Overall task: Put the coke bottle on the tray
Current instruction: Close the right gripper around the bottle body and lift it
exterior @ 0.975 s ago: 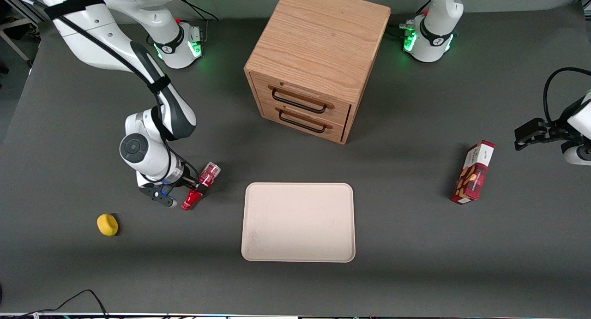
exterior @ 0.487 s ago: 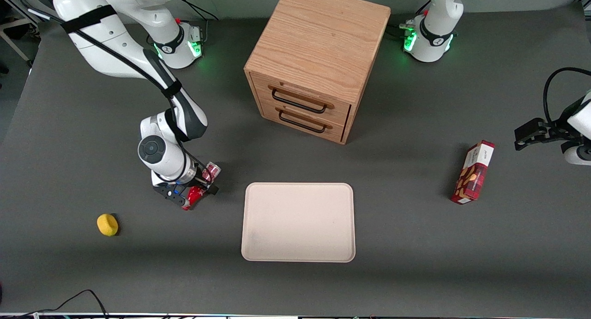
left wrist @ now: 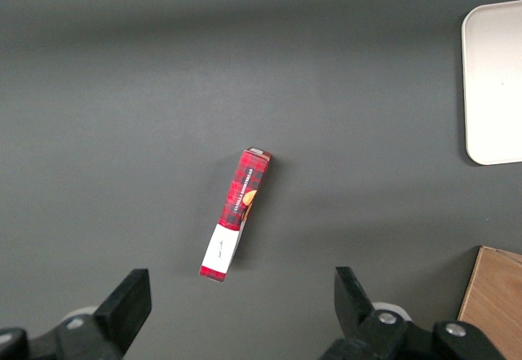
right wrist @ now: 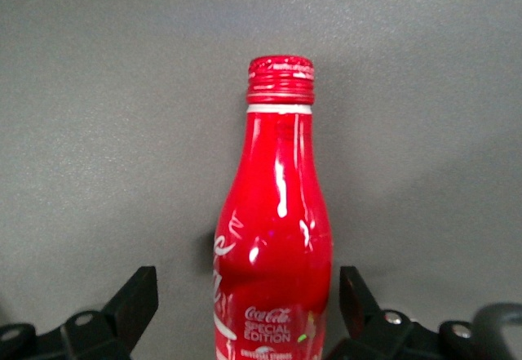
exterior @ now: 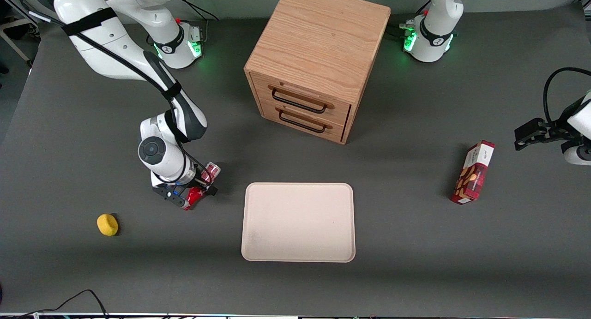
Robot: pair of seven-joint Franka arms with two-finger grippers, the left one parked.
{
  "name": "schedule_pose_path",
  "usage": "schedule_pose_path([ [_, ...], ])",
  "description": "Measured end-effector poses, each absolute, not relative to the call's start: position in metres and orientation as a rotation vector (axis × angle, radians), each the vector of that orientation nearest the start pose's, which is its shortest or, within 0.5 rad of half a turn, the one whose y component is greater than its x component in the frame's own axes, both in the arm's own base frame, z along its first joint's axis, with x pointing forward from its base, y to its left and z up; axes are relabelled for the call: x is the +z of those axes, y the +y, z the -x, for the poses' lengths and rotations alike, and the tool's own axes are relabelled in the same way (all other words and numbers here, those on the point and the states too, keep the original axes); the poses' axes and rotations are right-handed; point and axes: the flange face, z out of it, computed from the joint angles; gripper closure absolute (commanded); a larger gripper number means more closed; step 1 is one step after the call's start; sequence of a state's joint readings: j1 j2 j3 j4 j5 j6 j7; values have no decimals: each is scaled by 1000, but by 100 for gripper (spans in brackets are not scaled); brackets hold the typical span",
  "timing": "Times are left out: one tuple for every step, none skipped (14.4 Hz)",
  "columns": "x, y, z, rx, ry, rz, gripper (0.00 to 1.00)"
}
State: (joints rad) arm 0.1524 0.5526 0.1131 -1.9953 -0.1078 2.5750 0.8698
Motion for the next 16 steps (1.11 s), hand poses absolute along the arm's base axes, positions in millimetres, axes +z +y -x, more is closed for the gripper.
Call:
schedule_pose_path([
  [184,161,-589,-47,813,3020,43],
  [184,161,-589,-50,805,3026,99],
  [184,161,-589,-51,801,3029,100],
  [183,161,-589,-53,800,3030,100],
  [183,160,-589,-53,799,3031,100],
  [184,161,-589,-56,800,3030,100],
  [184,161,-589,-56,800,3030,100],
  [184,161,-589,-56,799,3031,100],
  [184,161,-589,-56,799,3031,100],
  [184,161,-589,-56,799,3031,100],
  [184,161,-589,-57,799,3031,100],
  [185,161,-590,-60,798,3030,100],
  [188,161,-592,-65,797,3030,100],
  [192,161,-593,-68,796,3032,100],
  [202,161,-594,-59,798,3042,100],
  [217,159,-596,-49,802,3056,100],
])
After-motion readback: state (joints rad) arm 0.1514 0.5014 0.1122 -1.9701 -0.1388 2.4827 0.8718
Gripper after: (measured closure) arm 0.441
